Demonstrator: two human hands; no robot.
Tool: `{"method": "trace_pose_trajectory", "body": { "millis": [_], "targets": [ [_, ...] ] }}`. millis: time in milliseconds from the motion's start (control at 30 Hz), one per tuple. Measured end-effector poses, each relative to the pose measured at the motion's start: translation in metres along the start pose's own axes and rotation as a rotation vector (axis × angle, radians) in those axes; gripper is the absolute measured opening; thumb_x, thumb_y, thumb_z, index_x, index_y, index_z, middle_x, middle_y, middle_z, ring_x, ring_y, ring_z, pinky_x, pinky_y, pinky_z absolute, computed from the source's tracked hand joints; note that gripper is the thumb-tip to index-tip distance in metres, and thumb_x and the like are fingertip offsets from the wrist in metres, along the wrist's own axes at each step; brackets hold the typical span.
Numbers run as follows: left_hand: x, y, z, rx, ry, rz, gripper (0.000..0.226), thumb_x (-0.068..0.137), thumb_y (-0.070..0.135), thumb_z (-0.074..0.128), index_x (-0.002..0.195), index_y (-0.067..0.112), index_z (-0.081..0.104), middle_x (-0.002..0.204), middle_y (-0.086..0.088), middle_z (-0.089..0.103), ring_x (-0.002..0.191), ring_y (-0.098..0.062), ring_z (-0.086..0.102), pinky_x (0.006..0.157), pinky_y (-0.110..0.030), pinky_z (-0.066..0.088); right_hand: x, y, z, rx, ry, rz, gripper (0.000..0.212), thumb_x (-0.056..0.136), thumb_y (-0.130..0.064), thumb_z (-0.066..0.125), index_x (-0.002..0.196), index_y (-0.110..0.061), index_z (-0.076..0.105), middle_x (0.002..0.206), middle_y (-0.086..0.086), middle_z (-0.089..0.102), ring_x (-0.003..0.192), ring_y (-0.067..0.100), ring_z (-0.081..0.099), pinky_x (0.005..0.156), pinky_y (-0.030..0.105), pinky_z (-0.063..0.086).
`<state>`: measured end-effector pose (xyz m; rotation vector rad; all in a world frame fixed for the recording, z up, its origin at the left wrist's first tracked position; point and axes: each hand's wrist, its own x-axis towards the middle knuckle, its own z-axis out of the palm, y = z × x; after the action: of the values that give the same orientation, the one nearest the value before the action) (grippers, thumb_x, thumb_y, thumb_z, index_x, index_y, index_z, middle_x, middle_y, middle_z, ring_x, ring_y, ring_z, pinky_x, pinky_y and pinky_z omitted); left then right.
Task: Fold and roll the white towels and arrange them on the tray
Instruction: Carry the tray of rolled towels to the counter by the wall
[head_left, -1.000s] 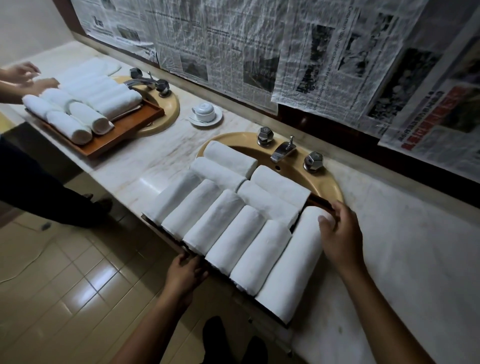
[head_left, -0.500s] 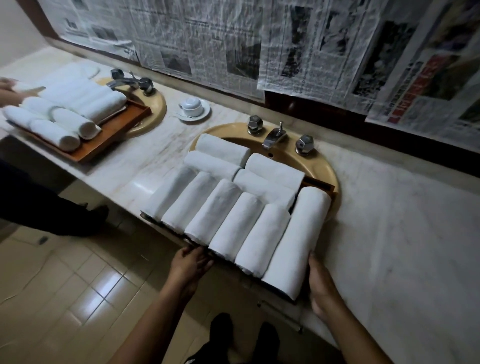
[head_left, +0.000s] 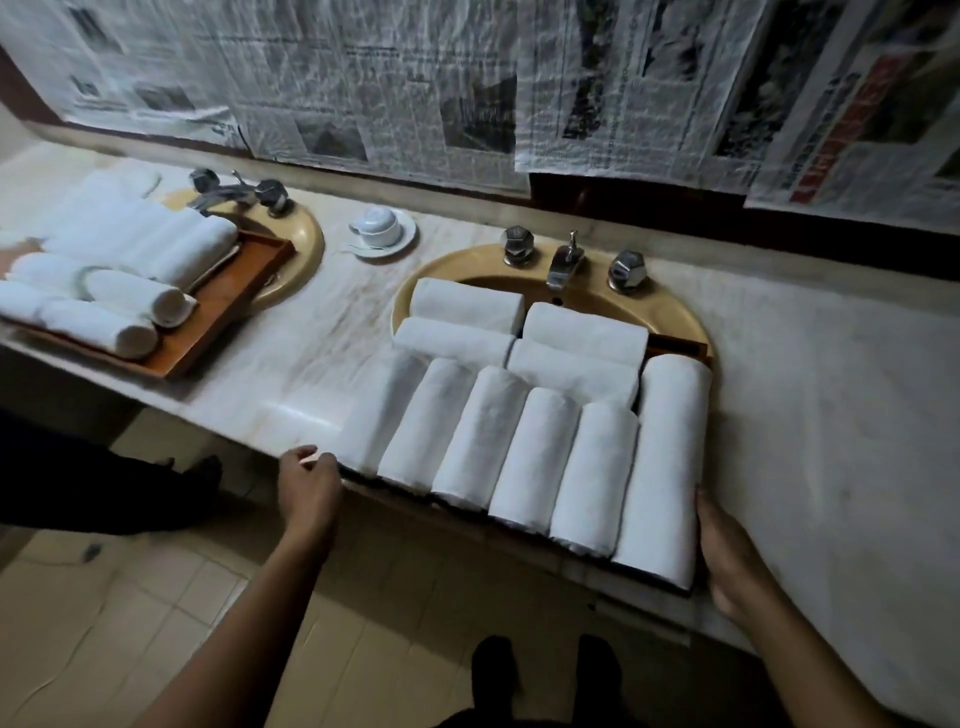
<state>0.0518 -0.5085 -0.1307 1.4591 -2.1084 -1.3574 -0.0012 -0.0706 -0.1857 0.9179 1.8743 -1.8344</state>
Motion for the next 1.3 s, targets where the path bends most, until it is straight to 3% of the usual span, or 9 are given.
{"method": "trace_pose_trajectory", "body": {
  "millis": [133, 267, 400, 500, 633, 800, 933, 1100, 1300],
  "targets": [
    [0.040, 0.015, 0.004, 0.202, -0.147, 0.037, 0.037, 0.101, 0.003, 0.037, 0.127, 0.003, 0.063, 0.129, -0.019, 0.060, 0.117, -0.037, 0.055, 0.092, -0.040, 0.042, -0.002, -0.001, 0.008, 0.033, 0.046, -0.020, 0.056, 0.103, -0.053, 0.051, 0.136, -0.010, 0.062, 0.133, 0.006, 0.067, 0.114, 0.024, 0.065, 0.098, 0.040, 0.050],
    [0.063, 0.023, 0.010, 0.248, -0.366, 0.068, 0.036, 0.108, 0.026, 0.033, 0.094, 0.008, 0.060, 0.110, -0.022, 0.059, 0.090, -0.032, 0.054, 0.083, -0.042, 0.041, -0.003, 0.002, 0.010, 0.040, 0.055, 0.000, 0.060, 0.098, -0.061, 0.055, 0.133, -0.013, 0.065, 0.125, 0.006, 0.072, 0.109, 0.023, 0.069, 0.102, 0.046, 0.053],
    [0.080, 0.026, 0.015, 0.151, -0.598, 0.067, 0.069, 0.103, 0.065, 0.038, 0.149, 0.015, 0.051, 0.154, -0.006, 0.047, 0.141, -0.026, 0.044, 0.119, -0.037, 0.030, -0.003, 0.004, 0.008, 0.058, 0.051, 0.016, 0.065, 0.093, -0.069, 0.053, 0.132, -0.018, 0.066, 0.127, 0.005, 0.071, 0.112, 0.023, 0.068, 0.106, 0.051, 0.050],
    [0.074, 0.025, 0.014, 0.029, -0.679, 0.088, 0.094, 0.081, 0.089, 0.047, 0.148, 0.024, 0.051, 0.151, 0.008, 0.048, 0.136, -0.016, 0.048, 0.120, -0.036, 0.031, -0.017, -0.005, 0.016, 0.098, 0.064, -0.010, 0.064, 0.094, -0.073, 0.049, 0.132, -0.022, 0.062, 0.124, 0.002, 0.070, 0.112, 0.021, 0.067, 0.105, 0.049, 0.051],
    [0.068, 0.020, 0.009, -0.025, -0.780, 0.143, 0.086, 0.075, 0.089, 0.057, 0.142, 0.035, 0.056, 0.150, 0.017, 0.048, 0.138, -0.011, 0.046, 0.123, -0.040, 0.028, -0.036, -0.015, 0.021, 0.134, 0.003, -0.076, 0.068, 0.087, -0.074, 0.057, 0.137, -0.028, 0.057, 0.127, 0.001, 0.070, 0.115, 0.022, 0.068, 0.105, 0.051, 0.051],
    [0.057, 0.006, 0.002, -0.101, -0.745, 0.039, 0.075, 0.082, 0.072, 0.067, 0.138, 0.023, 0.062, 0.142, 0.007, 0.058, 0.130, -0.021, 0.055, 0.118, -0.042, 0.036, -0.056, -0.004, 0.013, 0.167, -0.005, -0.026, 0.092, 0.049, -0.080, 0.082, 0.121, -0.025, 0.066, 0.109, 0.006, 0.078, 0.099, 0.029, 0.075, 0.094, 0.052, 0.058],
    [0.035, 0.002, 0.002, -0.163, -0.758, -0.026, 0.072, 0.082, 0.066, 0.071, 0.139, 0.023, 0.062, 0.139, 0.005, 0.061, 0.123, -0.019, 0.059, 0.112, -0.038, 0.041, -0.072, 0.008, -0.003, 0.228, 0.075, -0.041, 0.084, 0.055, -0.073, 0.082, 0.120, -0.022, 0.068, 0.106, 0.006, 0.079, 0.096, 0.028, 0.076, 0.092, 0.050, 0.059],
    [0.018, 0.011, 0.011, -0.166, -0.822, -0.059, 0.094, 0.057, 0.084, 0.079, 0.132, 0.028, 0.065, 0.128, -0.002, 0.070, 0.113, -0.029, 0.068, 0.103, -0.052, 0.052, -0.091, 0.011, -0.028, 0.285, 0.146, -0.087, 0.062, 0.071, -0.065, 0.080, 0.114, -0.022, 0.069, 0.103, 0.002, 0.079, 0.094, 0.024, 0.076, 0.085, 0.041, 0.059],
    [-0.021, 0.049, 0.040, -0.223, -0.884, 0.000, 0.056, 0.084, 0.064, 0.069, 0.124, 0.025, 0.068, 0.113, -0.004, 0.076, 0.106, -0.030, 0.071, 0.088, -0.046, 0.058, -0.108, 0.010, -0.071, 0.344, 0.246, -0.189, 0.072, 0.074, -0.070, 0.075, 0.131, -0.025, 0.066, 0.117, 0.001, 0.076, 0.105, 0.023, 0.073, 0.090, 0.042, 0.058]
  ]
}}
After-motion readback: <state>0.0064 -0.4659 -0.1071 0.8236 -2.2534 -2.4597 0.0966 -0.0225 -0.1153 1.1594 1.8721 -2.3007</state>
